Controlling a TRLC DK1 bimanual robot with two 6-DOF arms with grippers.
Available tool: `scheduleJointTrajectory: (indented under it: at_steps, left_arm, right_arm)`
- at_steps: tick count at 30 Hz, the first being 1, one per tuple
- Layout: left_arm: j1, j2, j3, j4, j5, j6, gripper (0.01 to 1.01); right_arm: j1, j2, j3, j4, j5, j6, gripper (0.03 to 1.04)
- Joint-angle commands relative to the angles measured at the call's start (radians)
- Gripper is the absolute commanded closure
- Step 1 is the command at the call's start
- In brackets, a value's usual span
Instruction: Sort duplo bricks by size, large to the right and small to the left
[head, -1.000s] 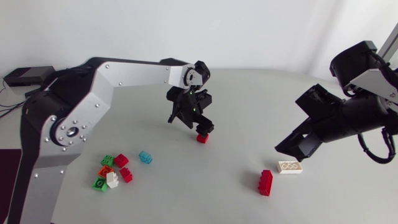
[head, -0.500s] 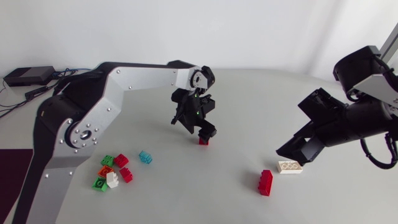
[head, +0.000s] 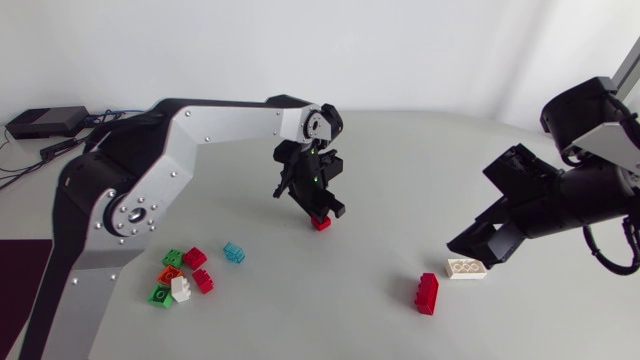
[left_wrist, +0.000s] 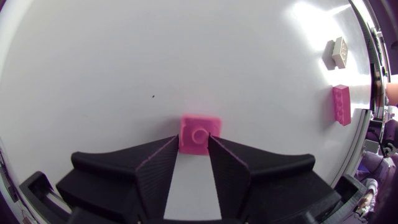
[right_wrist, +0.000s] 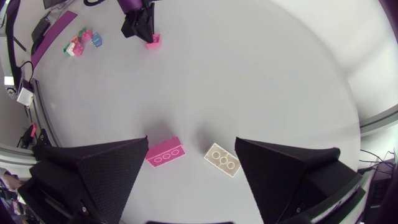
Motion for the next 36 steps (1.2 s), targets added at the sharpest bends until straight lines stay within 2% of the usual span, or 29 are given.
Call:
scheduleJointTrajectory:
  at_steps: [1, 10, 21, 26, 31, 36]
  left_arm:
    - [0.012, 0.002, -0.02, -0.011, -0.006, -0.018, 0.725]
    - [0.121, -0.202, -0.302, 0.078, -0.009, 0.013, 0.725]
    - [0.256, -0.558, -0.724, 0.176, -0.008, 0.096, 0.725]
    - [0.357, -0.639, -0.862, 0.221, -0.006, 0.142, 0.725]
    - [0.457, -0.681, -0.94, 0.259, -0.005, 0.179, 0.723]
    - [0.474, -0.685, -1.005, 0.313, -0.005, 0.18, 0.657]
  right_arm:
    - [-0.012, -0.013, -0.022, -0.016, -0.006, -0.02, 0.06]
    - [-0.02, -0.03, -0.027, -0.029, -0.011, -0.028, 0.06]
    - [0.046, -0.059, -0.016, -0.053, -0.011, 0.021, 0.06]
    - [0.088, -0.078, -0.008, -0.065, -0.008, 0.052, 0.06]
    - [0.103, -0.088, -0.007, -0.07, 0.0, 0.069, 0.06]
    - [0.103, -0.099, -0.028, -0.067, 0.0, 0.081, 0.06]
